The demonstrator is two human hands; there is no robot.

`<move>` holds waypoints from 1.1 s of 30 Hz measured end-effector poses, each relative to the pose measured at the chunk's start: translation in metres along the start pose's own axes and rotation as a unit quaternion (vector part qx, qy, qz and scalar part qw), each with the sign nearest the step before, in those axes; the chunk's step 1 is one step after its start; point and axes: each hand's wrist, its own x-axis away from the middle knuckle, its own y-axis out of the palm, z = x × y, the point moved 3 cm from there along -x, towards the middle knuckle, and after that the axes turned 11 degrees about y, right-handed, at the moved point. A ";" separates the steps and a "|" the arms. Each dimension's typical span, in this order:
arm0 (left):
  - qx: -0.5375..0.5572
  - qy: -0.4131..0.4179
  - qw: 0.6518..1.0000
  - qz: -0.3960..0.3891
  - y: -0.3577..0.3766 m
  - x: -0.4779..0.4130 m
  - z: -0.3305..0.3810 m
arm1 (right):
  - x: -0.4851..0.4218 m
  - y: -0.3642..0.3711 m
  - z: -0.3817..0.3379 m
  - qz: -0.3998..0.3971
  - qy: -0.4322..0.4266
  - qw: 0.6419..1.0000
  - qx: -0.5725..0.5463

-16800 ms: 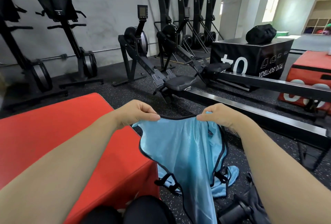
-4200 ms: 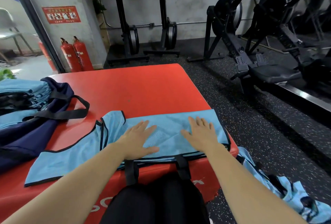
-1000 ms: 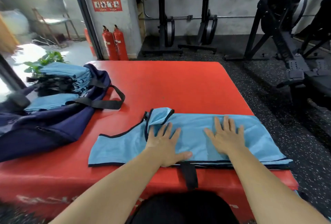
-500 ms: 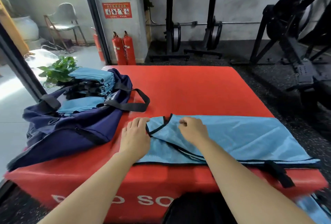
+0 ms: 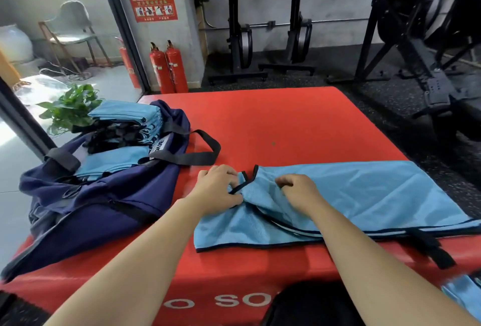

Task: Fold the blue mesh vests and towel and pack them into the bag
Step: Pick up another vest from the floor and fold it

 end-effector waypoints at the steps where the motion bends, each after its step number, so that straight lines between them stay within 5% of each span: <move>1: 0.059 -0.011 0.998 0.033 -0.007 -0.001 0.001 | -0.001 0.000 0.000 -0.005 0.008 1.000 -0.006; 5: 0.229 -0.039 0.964 0.129 -0.043 -0.009 0.015 | -0.002 -0.002 0.000 -0.021 0.034 0.999 -0.037; 11: 0.250 -0.227 0.938 -0.080 -0.035 0.026 -0.004 | 0.012 0.003 -0.007 -0.024 0.019 0.999 0.038; 14: 0.287 -0.305 0.905 -0.077 -0.022 0.055 -0.015 | 0.018 0.004 -0.008 -0.032 0.009 0.997 0.069; 17: 0.313 -0.293 0.904 -0.011 -0.019 0.064 -0.021 | 0.024 0.004 -0.009 -0.030 -0.004 0.994 0.108; 21: 0.184 -0.240 0.951 0.056 -0.020 0.067 -0.028 | 0.031 0.013 -0.009 -0.027 -0.020 0.984 0.173; 26: 0.113 -0.211 0.971 0.012 -0.010 0.067 -0.022 | 0.048 0.039 0.000 -0.026 -0.059 0.949 0.308; 33: 0.067 -0.193 0.978 -0.039 -0.010 0.066 -0.018 | 0.054 0.050 0.011 -0.001 -0.071 0.934 0.351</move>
